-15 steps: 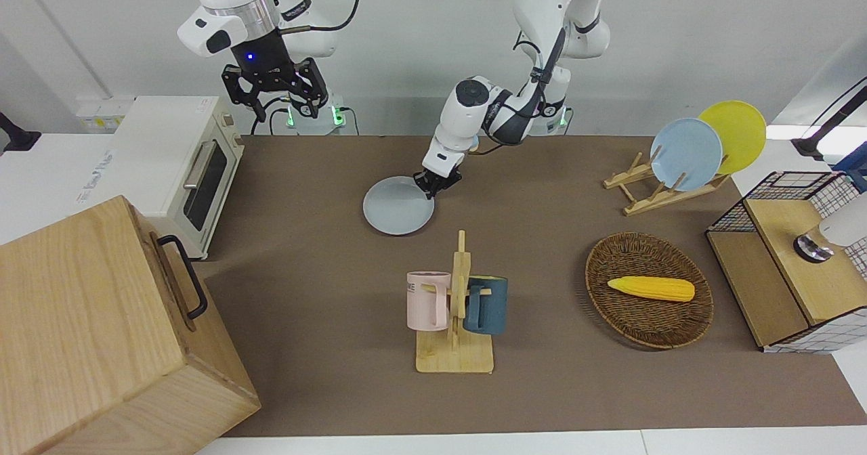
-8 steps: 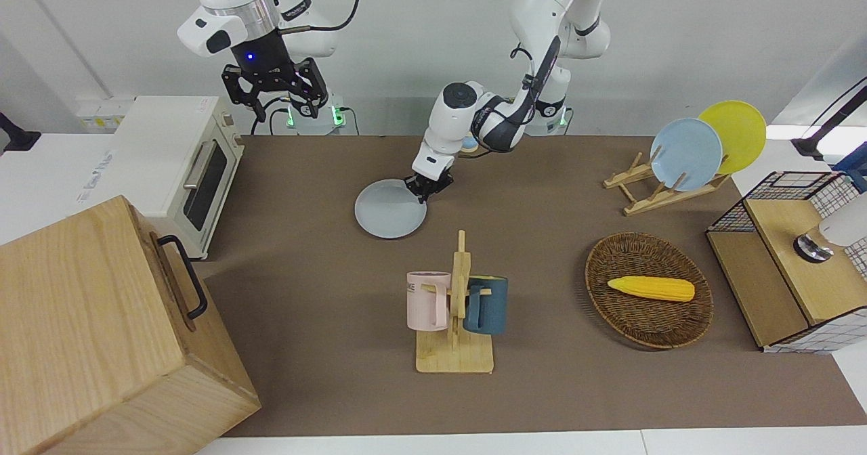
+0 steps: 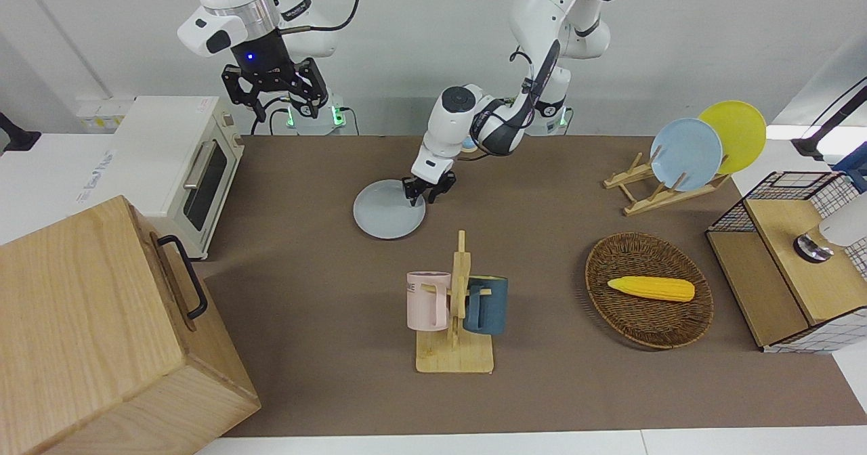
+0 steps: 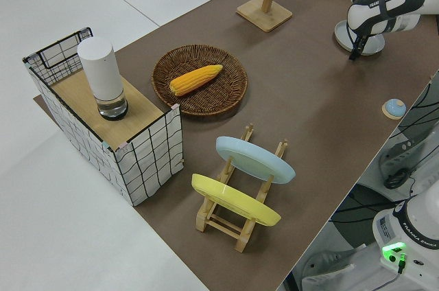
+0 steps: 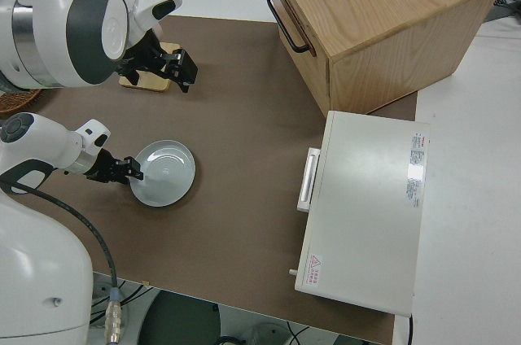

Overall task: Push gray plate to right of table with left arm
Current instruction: 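Continue pushing the gray plate with the left gripper to table center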

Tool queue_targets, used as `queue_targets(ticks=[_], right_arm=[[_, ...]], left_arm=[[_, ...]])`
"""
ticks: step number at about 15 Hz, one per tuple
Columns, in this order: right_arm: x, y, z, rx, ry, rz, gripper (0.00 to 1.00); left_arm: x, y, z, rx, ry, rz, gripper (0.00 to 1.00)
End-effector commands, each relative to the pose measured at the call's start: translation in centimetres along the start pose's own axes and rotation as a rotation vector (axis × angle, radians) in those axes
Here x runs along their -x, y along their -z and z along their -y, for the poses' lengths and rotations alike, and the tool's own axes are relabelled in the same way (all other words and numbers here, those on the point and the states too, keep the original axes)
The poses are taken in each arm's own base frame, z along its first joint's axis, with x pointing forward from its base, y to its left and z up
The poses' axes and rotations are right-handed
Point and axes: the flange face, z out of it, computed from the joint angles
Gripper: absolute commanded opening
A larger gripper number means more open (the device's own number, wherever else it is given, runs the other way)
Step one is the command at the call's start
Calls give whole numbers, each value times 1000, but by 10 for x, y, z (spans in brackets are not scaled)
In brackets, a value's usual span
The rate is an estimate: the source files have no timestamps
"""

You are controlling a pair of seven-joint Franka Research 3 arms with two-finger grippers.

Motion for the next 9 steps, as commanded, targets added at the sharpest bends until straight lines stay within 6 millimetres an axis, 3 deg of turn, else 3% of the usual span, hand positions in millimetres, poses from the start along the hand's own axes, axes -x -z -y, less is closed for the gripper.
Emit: queue_targets(ticks=[1,7,9], right_arm=[[-1,3,0,-18,-3,0,996],[-1,3,0,-18,-3,0,996],[-1,3,0,-18,-3,0,996]], left_arm=[[-16,26,0,-93,-26,-3,991],[-39,62,18,-131,-149,-25,991],[-55,73,33,-148,-156,-29,991]])
